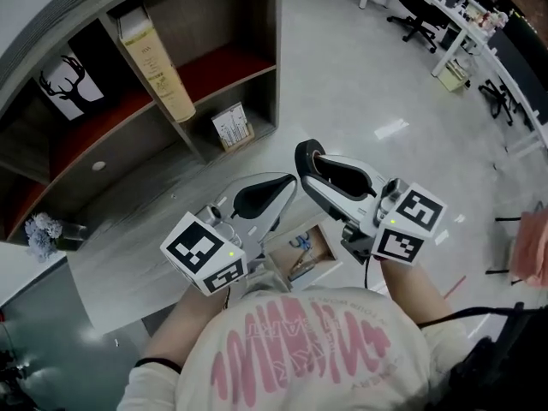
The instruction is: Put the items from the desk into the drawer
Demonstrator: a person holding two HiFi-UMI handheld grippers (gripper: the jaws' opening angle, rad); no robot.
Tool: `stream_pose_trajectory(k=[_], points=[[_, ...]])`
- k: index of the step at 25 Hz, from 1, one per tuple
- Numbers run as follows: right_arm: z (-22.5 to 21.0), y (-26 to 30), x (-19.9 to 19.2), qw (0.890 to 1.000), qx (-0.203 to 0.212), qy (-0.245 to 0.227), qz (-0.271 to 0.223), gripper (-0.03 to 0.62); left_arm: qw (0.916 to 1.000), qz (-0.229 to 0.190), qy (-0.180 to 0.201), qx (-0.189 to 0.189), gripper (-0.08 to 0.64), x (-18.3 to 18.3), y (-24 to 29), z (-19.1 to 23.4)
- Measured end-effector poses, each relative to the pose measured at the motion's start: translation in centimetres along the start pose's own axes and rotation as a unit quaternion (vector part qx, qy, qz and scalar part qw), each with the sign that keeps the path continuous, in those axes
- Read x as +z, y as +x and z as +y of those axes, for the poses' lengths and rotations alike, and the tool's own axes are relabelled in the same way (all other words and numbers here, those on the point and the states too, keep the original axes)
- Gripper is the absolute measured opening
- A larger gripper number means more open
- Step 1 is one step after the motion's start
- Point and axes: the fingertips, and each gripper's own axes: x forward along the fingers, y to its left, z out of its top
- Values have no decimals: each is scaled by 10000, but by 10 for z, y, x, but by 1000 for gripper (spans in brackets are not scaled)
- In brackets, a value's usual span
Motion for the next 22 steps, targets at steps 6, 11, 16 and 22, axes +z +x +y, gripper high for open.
stream_pose_trajectory(k=[6,11,16,22], points=[[9,-43,-26,9996,103,144,226,132,9998,73,-7,166,20,-16,5,-42],[14,-69,-65,9975,232,374,558,132,9986,160,-225,459,20,-48,0,-66],[24,-81,-108,9923,444,604,985,132,9945,329,-635,760,20,-90,-11,-80],[19,-79,-156,9847,496,995,1341,132,9888,436,-776,1195,20,-123,-39,-74]])
